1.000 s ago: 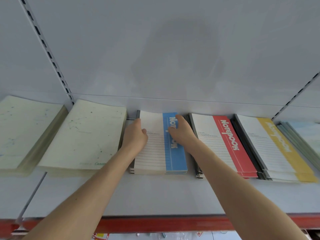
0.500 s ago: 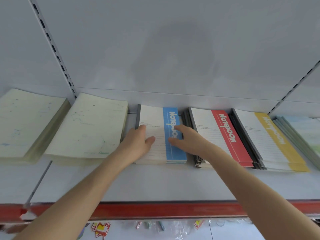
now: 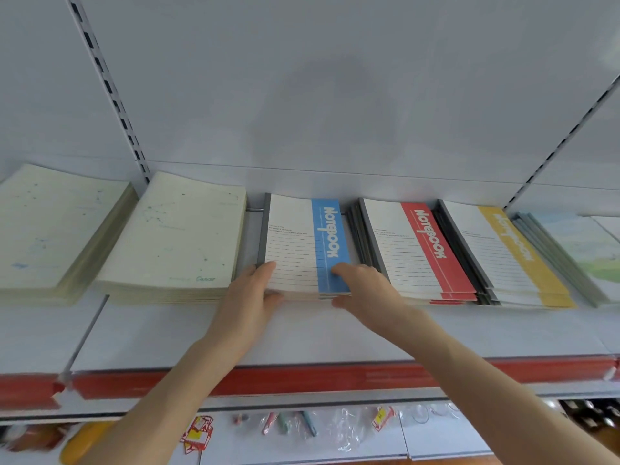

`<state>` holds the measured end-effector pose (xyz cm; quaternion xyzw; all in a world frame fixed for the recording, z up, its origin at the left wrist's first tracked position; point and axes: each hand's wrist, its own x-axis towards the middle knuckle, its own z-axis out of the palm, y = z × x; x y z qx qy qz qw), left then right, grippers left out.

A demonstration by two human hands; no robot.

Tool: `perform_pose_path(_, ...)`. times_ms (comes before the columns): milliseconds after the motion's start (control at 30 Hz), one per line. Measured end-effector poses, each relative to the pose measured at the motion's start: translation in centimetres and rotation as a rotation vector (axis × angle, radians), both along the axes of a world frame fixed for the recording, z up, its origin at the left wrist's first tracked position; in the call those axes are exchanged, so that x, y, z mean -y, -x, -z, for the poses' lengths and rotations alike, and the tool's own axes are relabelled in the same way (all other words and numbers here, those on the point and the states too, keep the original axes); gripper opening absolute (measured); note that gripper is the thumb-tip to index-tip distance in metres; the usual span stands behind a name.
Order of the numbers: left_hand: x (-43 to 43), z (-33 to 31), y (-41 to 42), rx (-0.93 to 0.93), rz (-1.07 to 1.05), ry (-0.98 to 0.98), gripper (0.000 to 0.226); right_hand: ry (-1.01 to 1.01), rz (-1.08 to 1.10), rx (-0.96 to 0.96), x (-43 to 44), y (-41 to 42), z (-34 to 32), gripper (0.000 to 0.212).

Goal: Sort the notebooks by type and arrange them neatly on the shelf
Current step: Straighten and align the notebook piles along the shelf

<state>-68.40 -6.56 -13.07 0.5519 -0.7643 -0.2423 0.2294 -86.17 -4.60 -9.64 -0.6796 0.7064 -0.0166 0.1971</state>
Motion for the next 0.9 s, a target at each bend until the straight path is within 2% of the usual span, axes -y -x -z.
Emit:
perform_pose_path(233, 0.2, 0.3, 0.4, -0.034, -0.031, 0.016, 0.038, 0.056, 0.031, 0.017, 0.5, 0.4, 0.5, 0.041)
perform_pose_path(367, 0.0, 0.7, 0.4, 0.028, 0.006, 0.045, 0.044, 0.054, 0.014, 0.029, 0.2, 0.4, 0.5, 0.042)
perform_pose_path(633, -0.3, 1.3, 0.5, -0.037, -0.068, 0.066, 0.048, 0.104, 0.027, -0.005, 0.0, -0.1, 0.9, 0.033)
perform_pose_path(900, -0.2, 1.2, 0.3, -0.118, -0.036, 0.060, 0.047, 0.013, 0.042, 0.111, 0.5, 0.8, 0.1, 0.045)
